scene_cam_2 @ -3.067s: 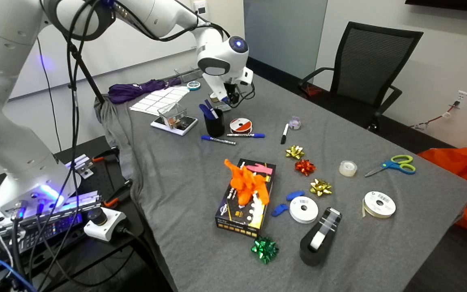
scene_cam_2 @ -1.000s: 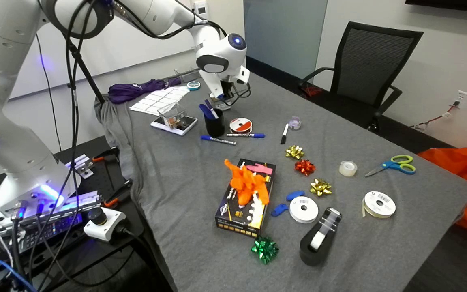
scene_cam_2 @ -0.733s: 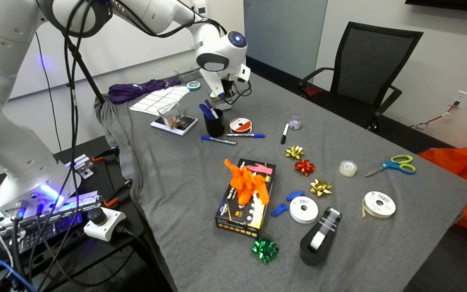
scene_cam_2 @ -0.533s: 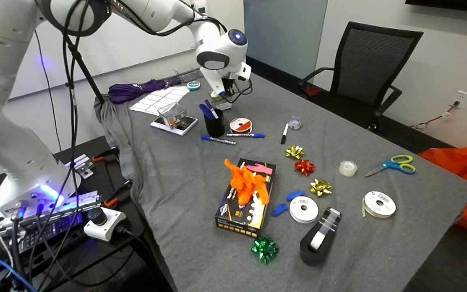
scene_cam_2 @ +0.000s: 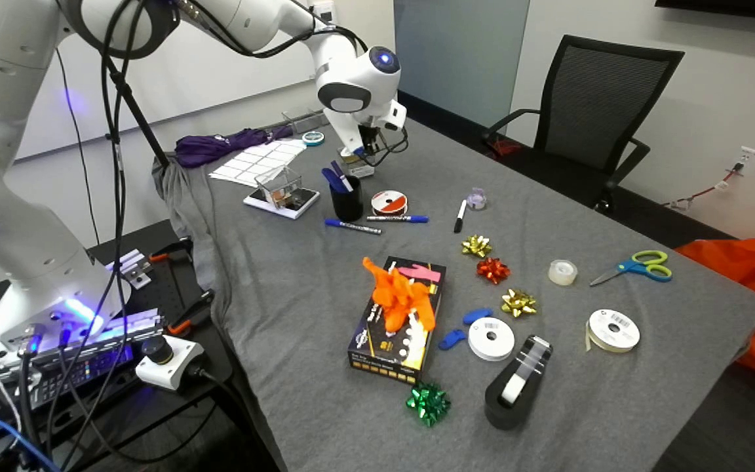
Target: Remove the white disc from the middle container.
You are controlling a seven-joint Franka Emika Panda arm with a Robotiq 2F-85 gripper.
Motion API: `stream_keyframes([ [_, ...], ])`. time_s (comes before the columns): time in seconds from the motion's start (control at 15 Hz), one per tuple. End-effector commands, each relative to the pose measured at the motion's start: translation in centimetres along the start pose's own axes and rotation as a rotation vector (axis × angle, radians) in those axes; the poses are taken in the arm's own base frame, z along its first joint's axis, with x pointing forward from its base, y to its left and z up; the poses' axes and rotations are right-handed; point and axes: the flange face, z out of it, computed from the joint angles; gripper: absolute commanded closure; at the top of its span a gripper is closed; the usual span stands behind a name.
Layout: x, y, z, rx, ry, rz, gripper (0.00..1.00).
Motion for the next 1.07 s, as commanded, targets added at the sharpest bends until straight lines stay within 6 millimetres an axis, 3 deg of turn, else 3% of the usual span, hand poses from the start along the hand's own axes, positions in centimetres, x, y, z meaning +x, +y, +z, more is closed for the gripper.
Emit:
stream_keyframes([
  [0.0,-0.4,-0.9,-0.9,0.062,-0.009,0.01,1.0],
  [0.2,-0.6,-2.2,-2.4,0.13,-0.027,0.02,1.0],
  [0.6,-0.9,-3.6,-7.5,0.244,-0.086,0.028,1.0],
  [0.8,-1.8,-2.7,-9.9,0.251,-0.153,0.008,1.0],
  [1.0,-3.5,0.1,-11.7,0.215,-0.269,-0.035,1.0],
])
